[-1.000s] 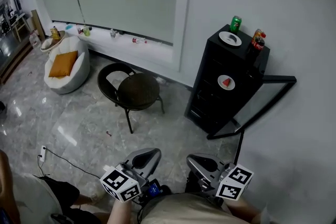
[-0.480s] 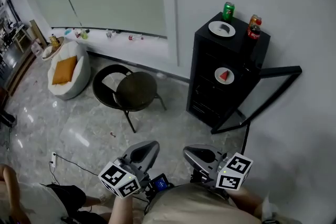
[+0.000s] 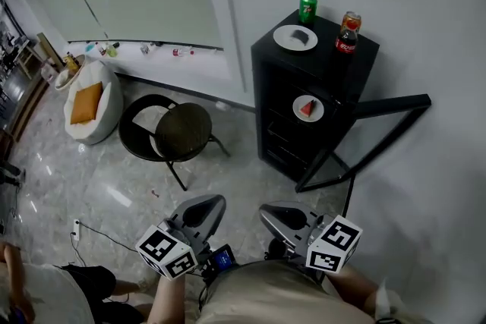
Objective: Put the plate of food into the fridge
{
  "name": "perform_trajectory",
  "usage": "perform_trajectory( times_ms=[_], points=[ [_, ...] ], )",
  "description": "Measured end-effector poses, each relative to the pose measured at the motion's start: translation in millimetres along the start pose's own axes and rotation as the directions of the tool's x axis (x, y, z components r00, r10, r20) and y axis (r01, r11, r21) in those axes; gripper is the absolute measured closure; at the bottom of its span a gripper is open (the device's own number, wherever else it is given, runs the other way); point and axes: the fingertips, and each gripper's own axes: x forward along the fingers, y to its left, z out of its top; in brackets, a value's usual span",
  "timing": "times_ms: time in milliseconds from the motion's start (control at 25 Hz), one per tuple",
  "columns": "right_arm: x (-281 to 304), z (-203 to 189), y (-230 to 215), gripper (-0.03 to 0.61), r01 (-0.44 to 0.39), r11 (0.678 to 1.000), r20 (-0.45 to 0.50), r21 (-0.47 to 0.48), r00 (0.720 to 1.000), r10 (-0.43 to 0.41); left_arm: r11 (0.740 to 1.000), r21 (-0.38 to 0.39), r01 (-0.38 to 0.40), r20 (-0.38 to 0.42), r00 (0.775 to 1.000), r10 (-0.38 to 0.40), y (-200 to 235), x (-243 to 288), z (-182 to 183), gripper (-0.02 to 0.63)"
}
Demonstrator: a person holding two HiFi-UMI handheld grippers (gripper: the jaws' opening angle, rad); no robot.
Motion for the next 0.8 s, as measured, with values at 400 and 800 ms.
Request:
perform_trajectory(
  times_ms=[400, 800],
  points=[
    [-34, 18, -50, 0.558, 0.005, 0.997, -0.009, -0.080, 1.000, -0.006, 0.999, 0.045, 0.006, -0.026, 1.000, -0.005, -22, 69, 9, 0.603],
    [-34, 25, -75, 0.558, 0.021, 0.998, -0.012, -0.056, 1.000, -0.021, 0.999, 0.051, -0.006, -0.043, 0.999, 0.008, -10, 87, 9, 0.603]
  ],
)
